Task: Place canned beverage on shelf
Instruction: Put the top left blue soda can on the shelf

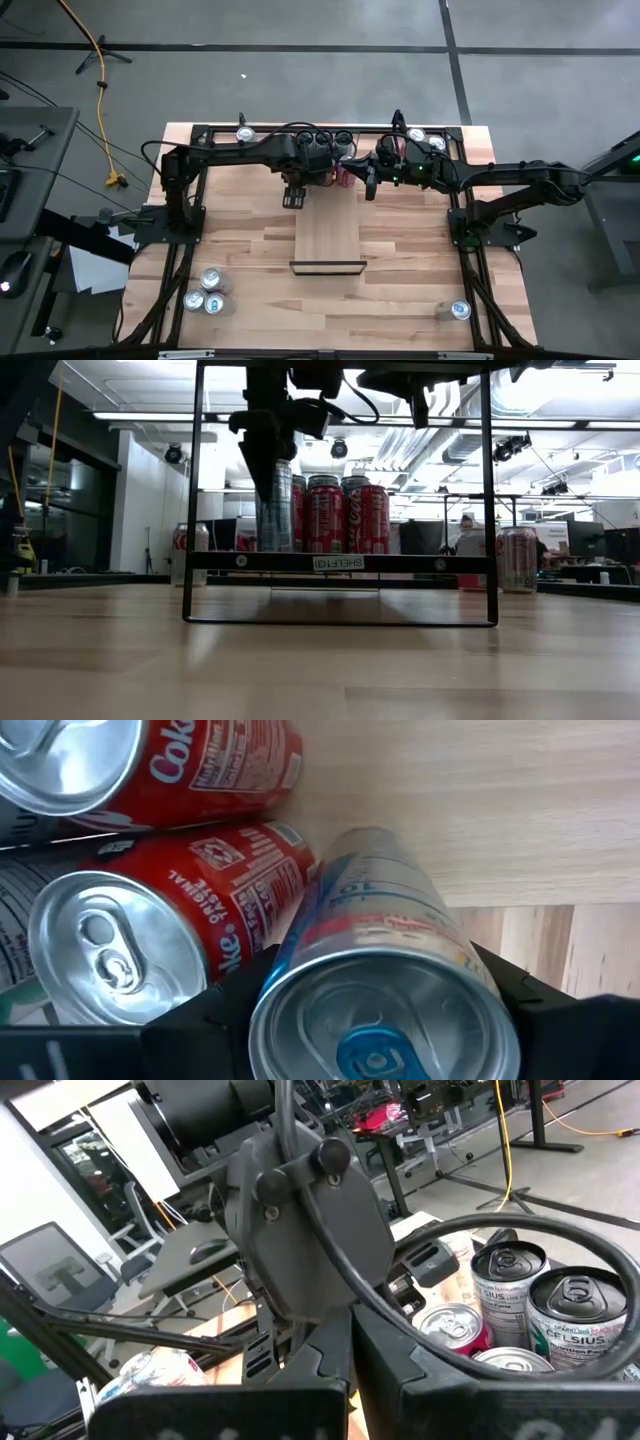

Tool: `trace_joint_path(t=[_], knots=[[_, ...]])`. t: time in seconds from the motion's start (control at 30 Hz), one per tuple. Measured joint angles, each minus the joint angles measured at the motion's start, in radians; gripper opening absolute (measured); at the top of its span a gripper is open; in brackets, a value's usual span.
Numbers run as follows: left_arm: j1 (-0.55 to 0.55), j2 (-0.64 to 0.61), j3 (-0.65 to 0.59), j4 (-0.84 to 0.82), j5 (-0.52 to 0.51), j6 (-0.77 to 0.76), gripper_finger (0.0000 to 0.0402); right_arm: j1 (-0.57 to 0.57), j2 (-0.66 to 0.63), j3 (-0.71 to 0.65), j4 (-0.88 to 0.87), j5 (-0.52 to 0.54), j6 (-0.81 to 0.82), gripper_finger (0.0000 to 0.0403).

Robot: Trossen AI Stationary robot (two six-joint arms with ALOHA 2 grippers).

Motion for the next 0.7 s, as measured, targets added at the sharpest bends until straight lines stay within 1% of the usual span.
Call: trace_joint_path(t=[0.5,0.7], knots=[[0.001,0.000,0.000,0.003,-0.028,0.027,0.0208,0.000,0.000,0.000,0.000,0.000,0.003,0.0000],[0.002,0.000,0.000,0.027,-0.028,0.021,0.0235,0.000,0.000,0.000,0.000,0.000,0.003,0.0000]])
